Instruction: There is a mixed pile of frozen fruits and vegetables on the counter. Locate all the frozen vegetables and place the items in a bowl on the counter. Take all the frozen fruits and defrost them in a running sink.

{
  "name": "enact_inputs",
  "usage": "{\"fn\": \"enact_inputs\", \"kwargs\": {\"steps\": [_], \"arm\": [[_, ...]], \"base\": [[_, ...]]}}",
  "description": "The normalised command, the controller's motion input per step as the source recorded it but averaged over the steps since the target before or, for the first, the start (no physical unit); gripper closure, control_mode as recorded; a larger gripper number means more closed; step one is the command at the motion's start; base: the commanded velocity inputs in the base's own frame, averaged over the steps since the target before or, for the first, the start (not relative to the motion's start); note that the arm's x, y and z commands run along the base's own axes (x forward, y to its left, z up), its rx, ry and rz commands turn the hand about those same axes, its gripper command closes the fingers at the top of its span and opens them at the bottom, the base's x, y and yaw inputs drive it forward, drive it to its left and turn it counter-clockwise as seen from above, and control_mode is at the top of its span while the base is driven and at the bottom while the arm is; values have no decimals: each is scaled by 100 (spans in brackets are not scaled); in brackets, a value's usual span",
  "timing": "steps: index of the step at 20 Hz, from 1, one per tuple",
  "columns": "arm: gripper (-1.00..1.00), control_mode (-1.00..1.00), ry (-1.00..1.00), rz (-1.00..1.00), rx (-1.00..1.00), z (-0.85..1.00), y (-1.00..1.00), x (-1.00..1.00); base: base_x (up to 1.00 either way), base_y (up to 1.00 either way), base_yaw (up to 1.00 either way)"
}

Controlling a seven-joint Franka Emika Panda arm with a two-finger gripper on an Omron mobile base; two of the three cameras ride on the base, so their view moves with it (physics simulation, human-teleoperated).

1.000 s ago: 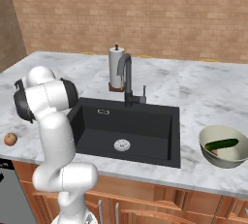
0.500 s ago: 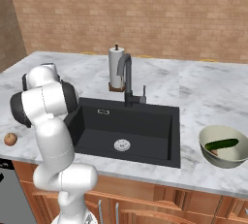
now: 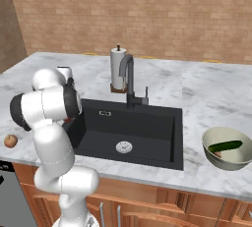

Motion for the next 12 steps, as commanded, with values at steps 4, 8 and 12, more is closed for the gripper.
{"fn": "enact_inputs", "kwargs": {"steps": [4, 8, 12], "arm": [[100, -100, 1, 0, 3, -15, -58, 9], [100, -100, 1, 0, 3, -21, -57, 14], [100, -100, 1, 0, 2, -34, -51, 23]], "base": [[0, 0, 0], [0, 0, 0], [0, 0, 0]]}}
